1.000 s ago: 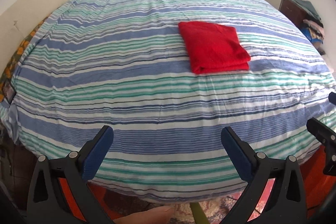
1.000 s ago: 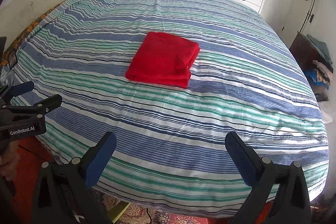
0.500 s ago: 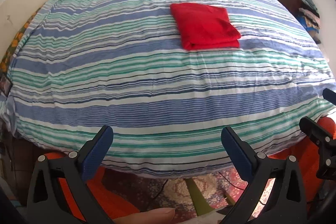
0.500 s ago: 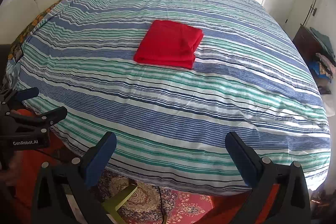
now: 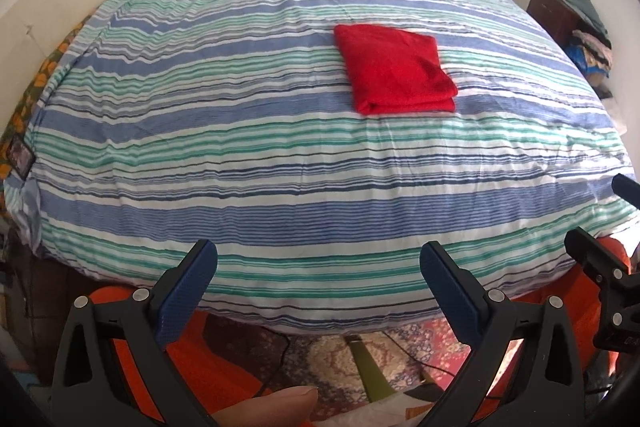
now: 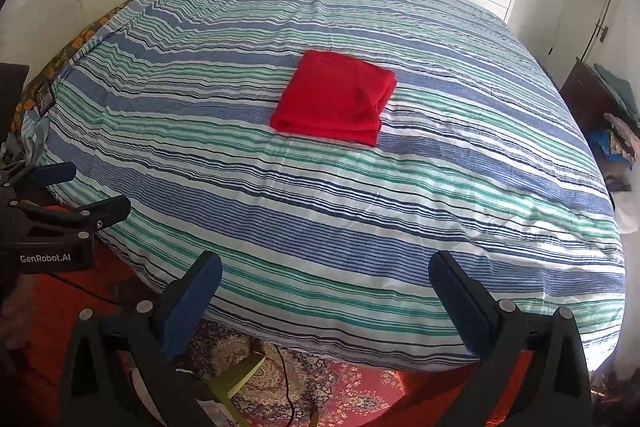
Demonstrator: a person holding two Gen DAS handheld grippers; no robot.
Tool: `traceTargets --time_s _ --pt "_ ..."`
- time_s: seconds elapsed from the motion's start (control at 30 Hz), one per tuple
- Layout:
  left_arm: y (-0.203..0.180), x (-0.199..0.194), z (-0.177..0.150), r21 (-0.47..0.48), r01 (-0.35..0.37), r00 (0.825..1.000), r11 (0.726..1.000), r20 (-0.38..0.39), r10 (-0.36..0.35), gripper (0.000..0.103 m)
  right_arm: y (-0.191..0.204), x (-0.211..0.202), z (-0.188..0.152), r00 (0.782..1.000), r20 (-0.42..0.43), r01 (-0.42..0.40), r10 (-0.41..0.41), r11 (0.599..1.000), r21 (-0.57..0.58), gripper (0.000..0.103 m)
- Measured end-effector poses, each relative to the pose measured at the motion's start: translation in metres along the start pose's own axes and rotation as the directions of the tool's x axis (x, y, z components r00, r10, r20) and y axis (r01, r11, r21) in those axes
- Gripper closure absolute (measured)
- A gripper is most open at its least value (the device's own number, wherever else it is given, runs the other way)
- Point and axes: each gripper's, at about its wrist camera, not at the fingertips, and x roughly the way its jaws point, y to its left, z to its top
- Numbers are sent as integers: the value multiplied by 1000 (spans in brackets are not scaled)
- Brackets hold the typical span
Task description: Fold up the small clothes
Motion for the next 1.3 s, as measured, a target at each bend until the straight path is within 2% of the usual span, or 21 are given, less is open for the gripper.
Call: traceTargets --time_s 0.33,0.9,1.3 --pt "-7 -10 4 30 -32 998 999 47 30 2 -3 -8 4 1000 19 21 -21 1000 -8 1" --pt "-12 -12 5 45 -63 996 997 72 60 2 1 -15 7 998 42 54 -53 998 -26 1" --pt "-10 -9 5 25 -44 996 999 73 42 2 5 -22 17 992 75 109 -106 994 -34 1"
